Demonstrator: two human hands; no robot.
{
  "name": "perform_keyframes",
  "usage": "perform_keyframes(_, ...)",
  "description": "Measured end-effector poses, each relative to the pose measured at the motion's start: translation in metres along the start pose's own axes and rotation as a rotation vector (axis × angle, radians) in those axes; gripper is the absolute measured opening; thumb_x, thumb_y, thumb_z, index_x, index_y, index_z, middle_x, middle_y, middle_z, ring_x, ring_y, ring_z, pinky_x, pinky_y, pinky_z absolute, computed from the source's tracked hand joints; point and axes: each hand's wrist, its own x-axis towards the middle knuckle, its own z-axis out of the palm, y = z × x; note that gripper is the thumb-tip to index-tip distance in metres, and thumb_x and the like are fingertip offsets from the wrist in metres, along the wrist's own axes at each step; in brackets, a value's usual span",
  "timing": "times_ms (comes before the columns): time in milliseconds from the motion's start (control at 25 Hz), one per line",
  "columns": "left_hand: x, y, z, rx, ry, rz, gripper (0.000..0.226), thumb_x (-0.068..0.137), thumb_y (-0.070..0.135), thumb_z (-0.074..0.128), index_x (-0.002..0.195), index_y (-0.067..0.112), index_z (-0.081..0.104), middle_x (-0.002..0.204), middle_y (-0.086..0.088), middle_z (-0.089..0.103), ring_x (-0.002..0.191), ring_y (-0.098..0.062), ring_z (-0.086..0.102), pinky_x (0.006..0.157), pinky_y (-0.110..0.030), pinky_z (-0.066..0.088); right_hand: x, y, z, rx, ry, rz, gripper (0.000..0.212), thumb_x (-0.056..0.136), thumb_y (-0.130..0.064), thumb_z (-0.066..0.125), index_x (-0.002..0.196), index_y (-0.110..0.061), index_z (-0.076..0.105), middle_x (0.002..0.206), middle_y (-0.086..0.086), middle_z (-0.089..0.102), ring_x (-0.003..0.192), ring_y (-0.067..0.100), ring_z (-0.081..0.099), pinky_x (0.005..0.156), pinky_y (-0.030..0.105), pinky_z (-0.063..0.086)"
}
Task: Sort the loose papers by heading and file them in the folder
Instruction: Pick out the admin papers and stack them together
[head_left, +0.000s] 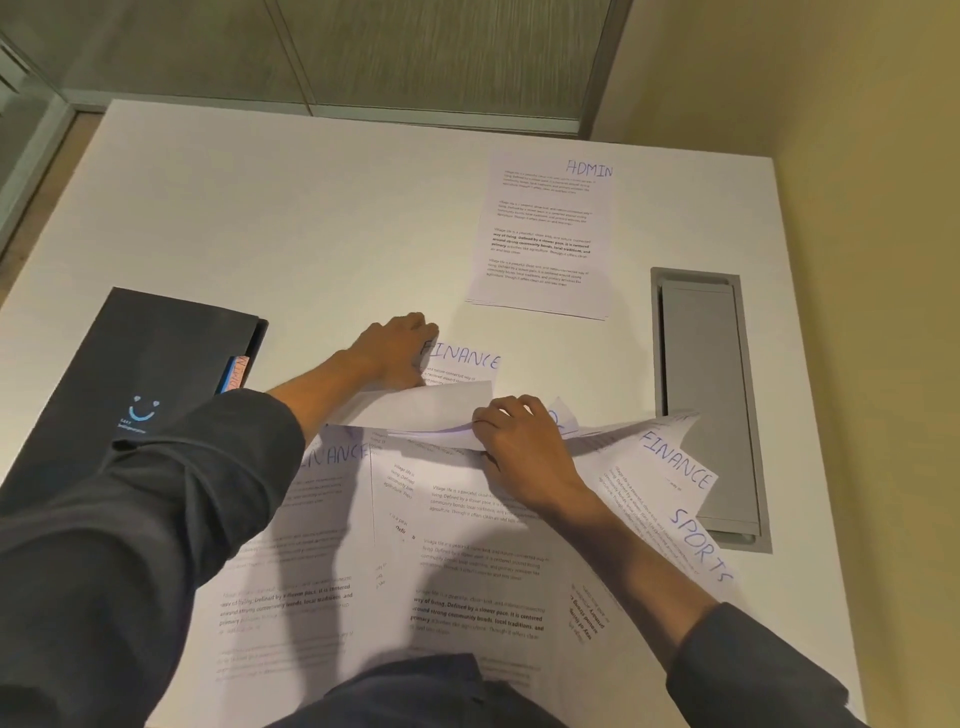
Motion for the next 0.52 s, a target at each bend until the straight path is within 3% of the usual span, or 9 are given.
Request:
perform_keyframes(120, -0.001, 0.0, 0.005, 0.076, 0.057, -0.003, 0.055, 0.067, 0.034, 0.074, 0.115, 0.018, 0.053, 0.115, -0.003, 0.05, 0.1, -0.026, 0.051, 0.076, -0.036, 0.044, -0.004, 0.001, 0.001, 0.012, 0.001, -0.003, 0.027, 0.065, -0.007, 0.083, 0.091, -0.006, 0.074, 0.096, 0.007, 0.074, 0.089, 0.03, 0.067, 0.085, 0.039, 0.051)
perform_keyframes(240, -0.002, 0.001, 0.003, 0.084, 0.053, -0.034, 0.058, 0.07, 0.035, 0.077, 0.121, 0.018, 0.055, 0.115, -0.005, 0.05, 0.107, -0.026, 0.05, 0.085, -0.037, 0.039, -0.007, 0.0, 0.003, 0.011, -0.006, -0.01, 0.025, 0.067, -0.007, 0.081, 0.091, -0.006, 0.073, 0.098, 0.007, 0.074, 0.091, 0.03, 0.066, 0.085, 0.039, 0.05)
perform_keyframes(360, -0.006, 0.001, -0.004, -0.031, 0.125, -0.02, 0.034, 0.082, 0.021, 0.065, 0.115, 0.013, 0.065, 0.109, -0.008, 0.054, 0.1, -0.028, 0.053, 0.079, -0.034, 0.038, -0.009, -0.001, 0.003, 0.004, 0.03, -0.018, 0.026, 0.064, -0.007, 0.083, 0.088, -0.007, 0.074, 0.096, 0.005, 0.074, 0.089, 0.028, 0.067, 0.082, 0.037, 0.051)
perform_keyframes(520, -0.012, 0.003, -0.03, -0.267, 0.216, -0.021, 0.017, 0.084, 0.018, 0.069, 0.098, 0.01, 0.072, 0.098, -0.007, 0.07, 0.087, -0.025, 0.06, 0.07, -0.032, 0.044, -0.012, -0.001, 0.003, 0.004, 0.08, -0.017, 0.024, 0.065, -0.007, 0.08, 0.088, -0.008, 0.073, 0.094, 0.005, 0.074, 0.086, 0.028, 0.067, 0.082, 0.036, 0.051)
